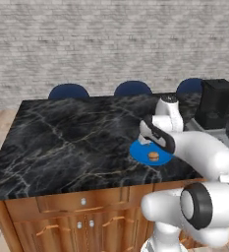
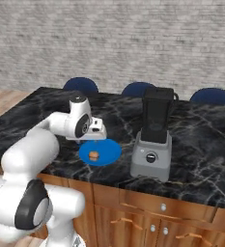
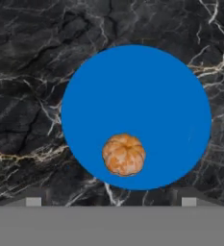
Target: Pick the tangerine and orange from the fridge and place them on the plate next to the blender to make a fruit smoothie.
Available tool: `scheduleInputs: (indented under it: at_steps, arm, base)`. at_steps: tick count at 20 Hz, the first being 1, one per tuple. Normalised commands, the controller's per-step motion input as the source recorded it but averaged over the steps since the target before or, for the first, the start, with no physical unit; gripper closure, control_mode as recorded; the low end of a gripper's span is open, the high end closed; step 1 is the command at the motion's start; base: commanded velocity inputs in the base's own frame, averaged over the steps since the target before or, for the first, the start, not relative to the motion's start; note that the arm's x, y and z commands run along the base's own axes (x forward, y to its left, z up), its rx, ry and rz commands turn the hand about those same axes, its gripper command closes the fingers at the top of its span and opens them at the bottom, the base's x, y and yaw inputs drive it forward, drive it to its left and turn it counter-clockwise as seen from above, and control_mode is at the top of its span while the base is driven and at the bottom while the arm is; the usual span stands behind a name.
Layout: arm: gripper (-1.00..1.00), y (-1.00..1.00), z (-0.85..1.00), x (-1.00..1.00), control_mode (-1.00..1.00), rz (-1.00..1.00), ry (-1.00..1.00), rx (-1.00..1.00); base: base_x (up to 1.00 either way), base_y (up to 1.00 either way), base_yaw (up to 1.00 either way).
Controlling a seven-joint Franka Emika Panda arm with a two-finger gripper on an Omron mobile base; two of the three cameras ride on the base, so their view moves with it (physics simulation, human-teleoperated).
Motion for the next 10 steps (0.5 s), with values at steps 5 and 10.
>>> scheduleInputs:
  at_steps: [5, 10]
  arm:
    - [-1.0, 0.12, 0.74, -1.0, -1.0, 0.07, 0.0, 0.0]
    - [-1.0, 0.11, 0.85, -1.0, -1.0, 0.0, -0.16, 0.0]
  base:
    - [0.0, 0.0, 0.0]
    - [0.0, 0.0, 0.0]
